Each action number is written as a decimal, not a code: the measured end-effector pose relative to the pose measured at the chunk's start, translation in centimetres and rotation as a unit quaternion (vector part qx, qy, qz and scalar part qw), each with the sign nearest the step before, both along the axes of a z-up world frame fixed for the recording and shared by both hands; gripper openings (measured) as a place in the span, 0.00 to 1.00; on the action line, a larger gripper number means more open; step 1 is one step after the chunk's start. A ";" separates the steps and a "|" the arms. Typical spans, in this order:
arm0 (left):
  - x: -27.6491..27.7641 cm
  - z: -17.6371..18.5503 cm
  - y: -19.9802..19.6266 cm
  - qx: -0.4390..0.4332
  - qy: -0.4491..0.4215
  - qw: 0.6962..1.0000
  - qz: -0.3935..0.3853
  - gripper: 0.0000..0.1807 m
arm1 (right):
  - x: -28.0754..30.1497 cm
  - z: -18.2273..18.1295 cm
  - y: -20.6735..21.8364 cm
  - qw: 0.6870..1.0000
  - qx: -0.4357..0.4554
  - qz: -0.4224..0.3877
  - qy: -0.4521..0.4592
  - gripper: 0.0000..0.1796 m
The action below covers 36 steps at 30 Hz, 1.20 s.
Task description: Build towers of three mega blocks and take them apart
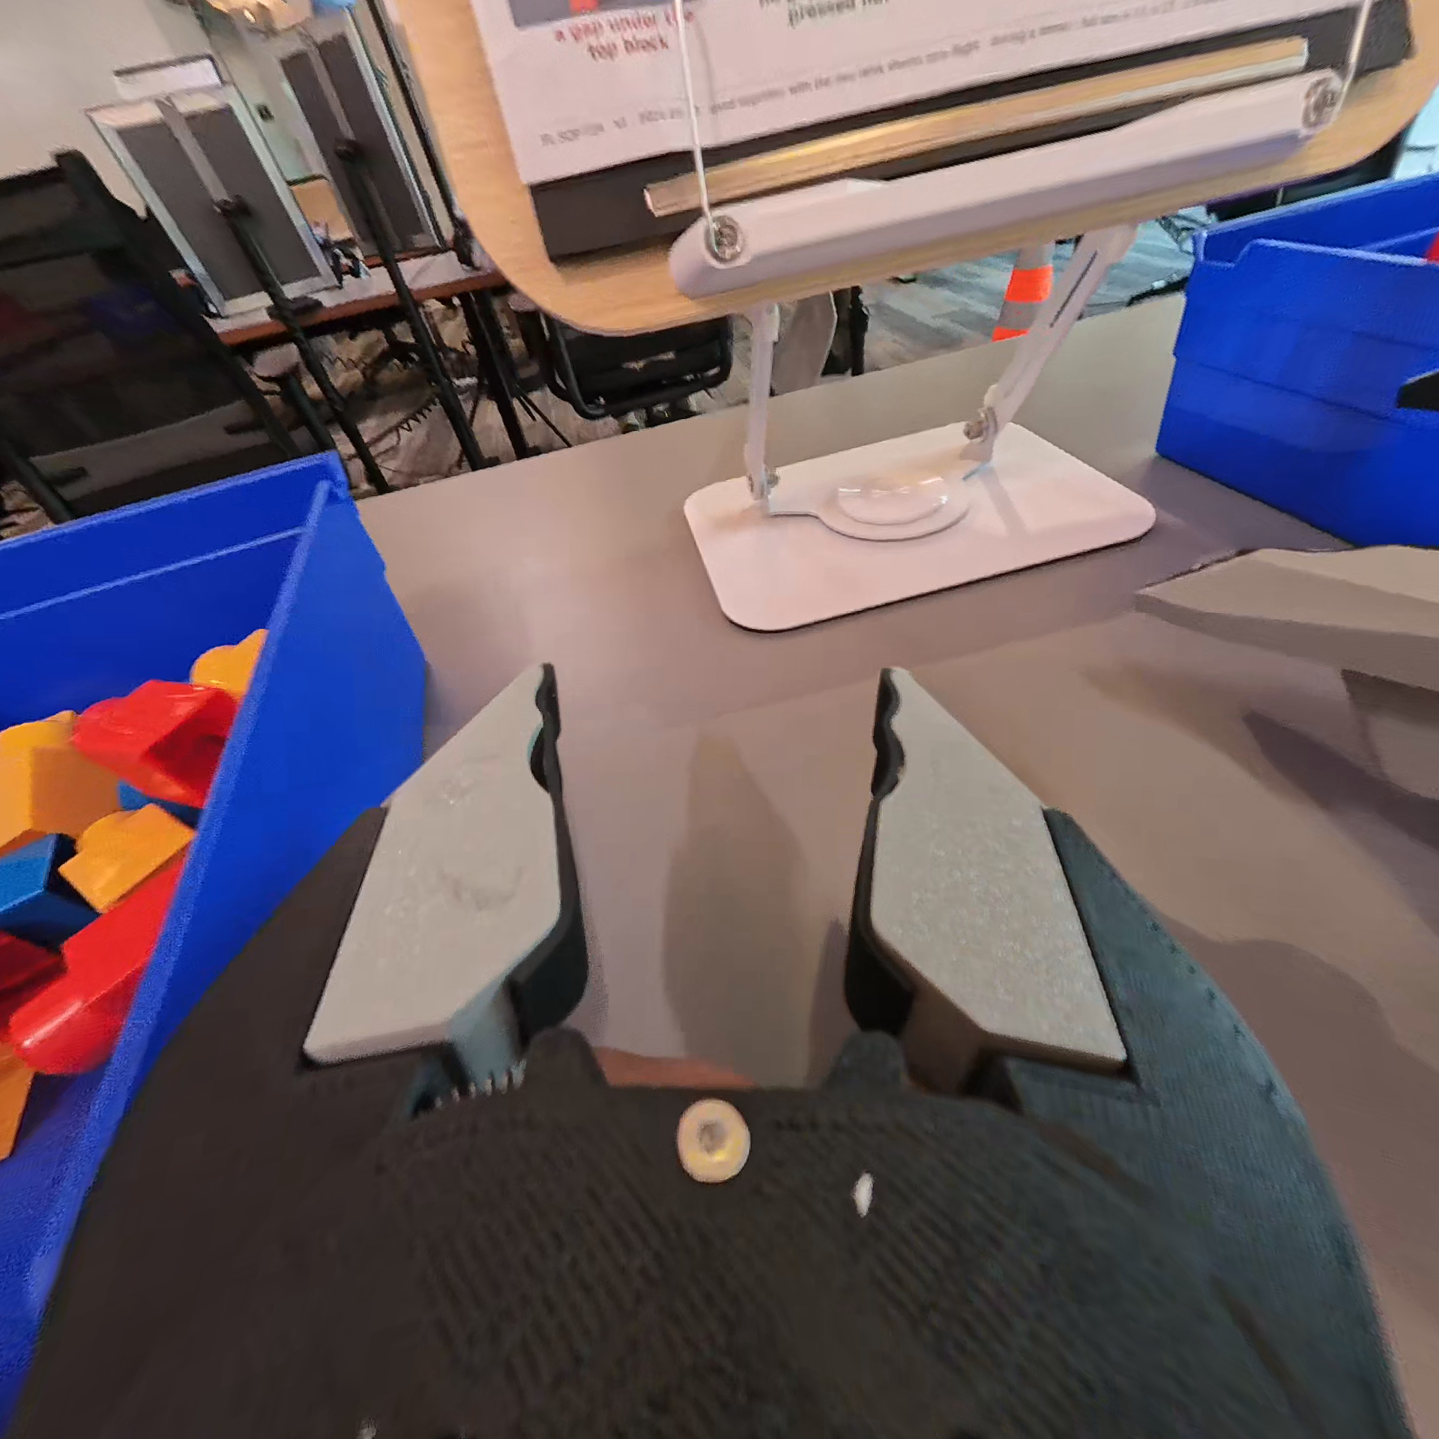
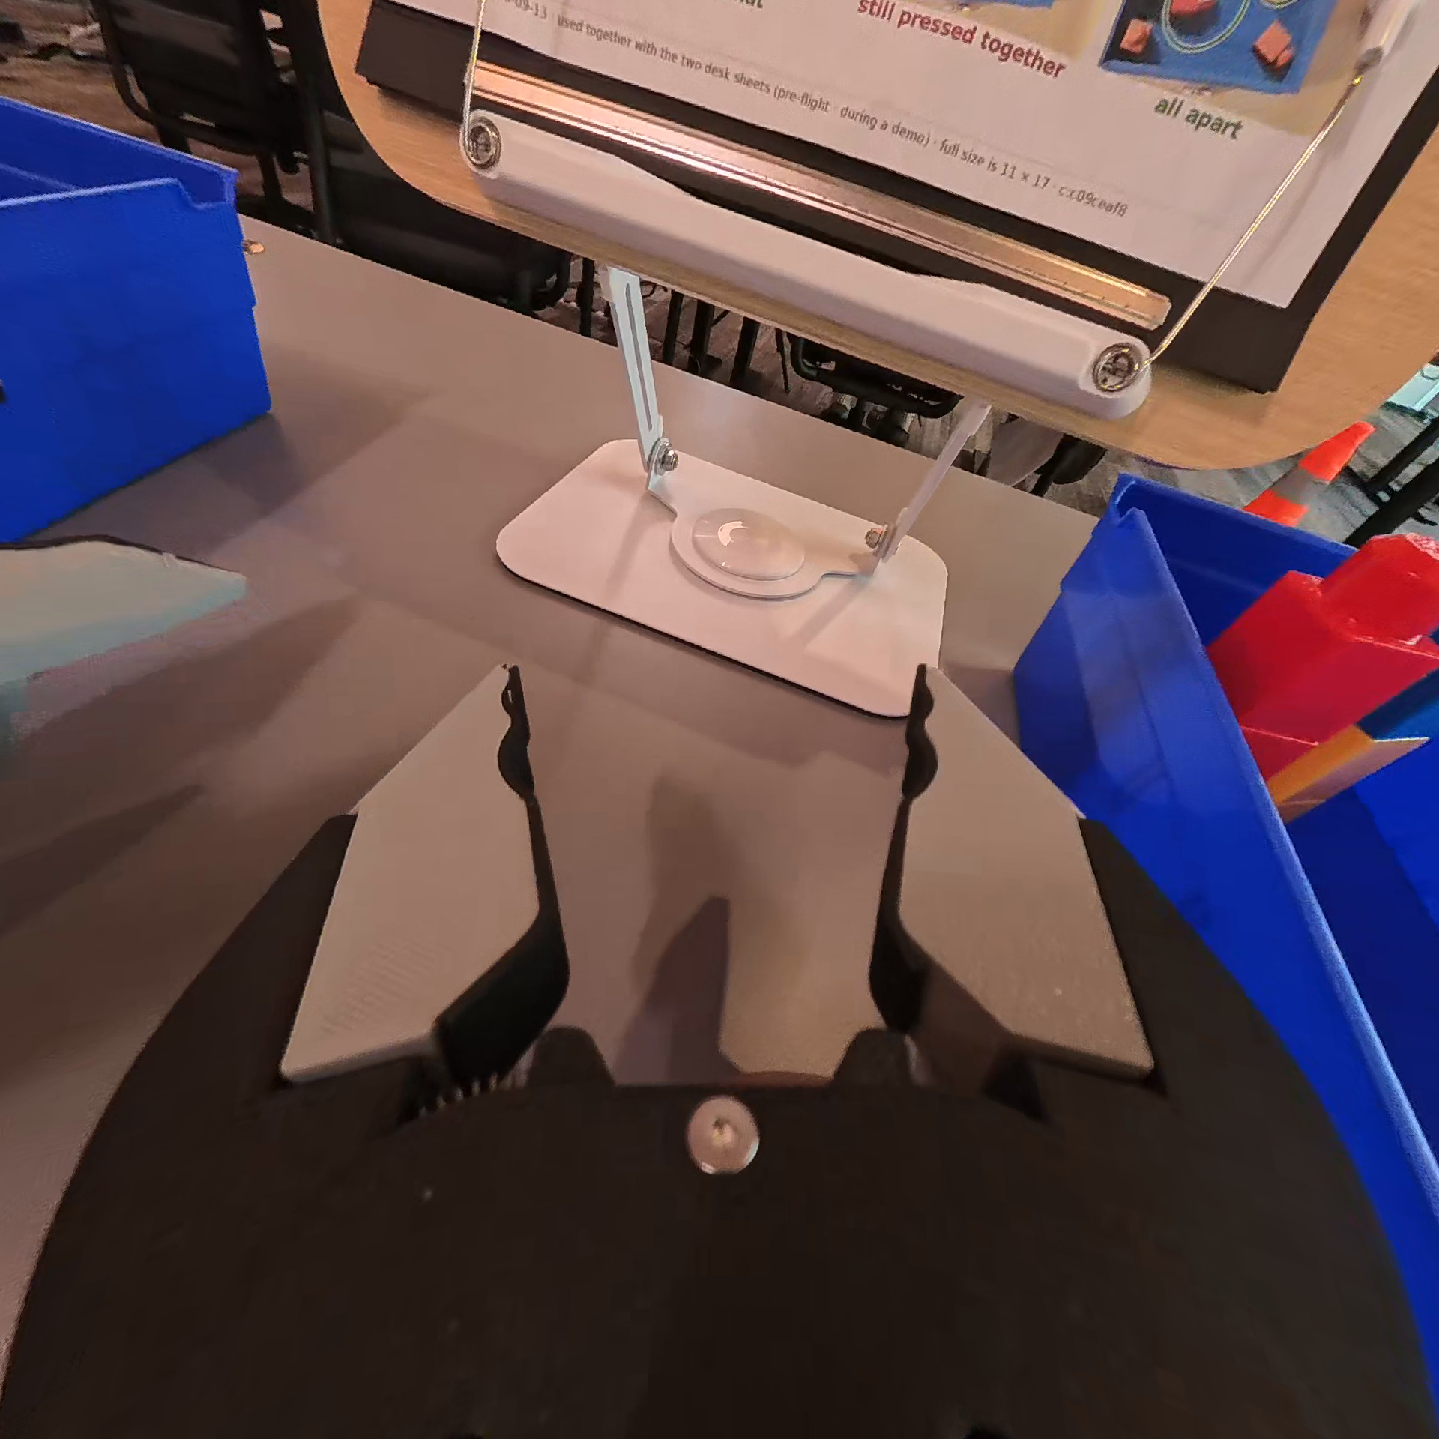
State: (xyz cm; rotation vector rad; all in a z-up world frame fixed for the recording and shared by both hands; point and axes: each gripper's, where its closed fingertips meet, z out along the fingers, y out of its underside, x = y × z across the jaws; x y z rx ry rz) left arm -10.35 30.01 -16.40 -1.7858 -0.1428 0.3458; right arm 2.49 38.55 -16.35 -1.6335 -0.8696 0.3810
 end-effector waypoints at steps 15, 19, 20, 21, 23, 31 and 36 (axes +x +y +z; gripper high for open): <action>0.2 1.8 -2.0 0.045 0.026 0.999 0.017 0.43 | 1.3 1.5 0.1 0.999 -0.003 0.000 0.048 0.54; 0.1 1.8 -2.0 0.045 0.017 0.999 0.016 0.43 | 1.3 1.6 0.0 0.998 -0.025 0.010 0.063 0.54; 0.1 1.5 -1.9 0.040 0.015 0.999 0.015 0.43 | 1.1 1.0 0.0 0.998 -0.038 0.012 0.058 0.54; 0.1 1.3 -1.8 0.034 0.014 0.999 0.015 0.43 | 1.0 0.4 0.1 0.997 -0.049 0.013 0.050 0.54; 0.2 0.9 -1.7 0.026 0.010 1.000 0.013 0.43 | 0.7 -0.7 0.2 0.997 -0.065 0.015 0.032 0.54; 0.6 -0.2 -1.4 -0.003 -0.006 1.000 -0.003 0.42 | -0.2 -3.6 -0.3 0.993 -0.115 0.033 -0.017 0.52; 0.6 -0.5 -1.4 -0.009 -0.017 1.000 -0.005 0.42 | -0.2 -3.5 -0.3 0.993 -0.112 0.031 -0.015 0.52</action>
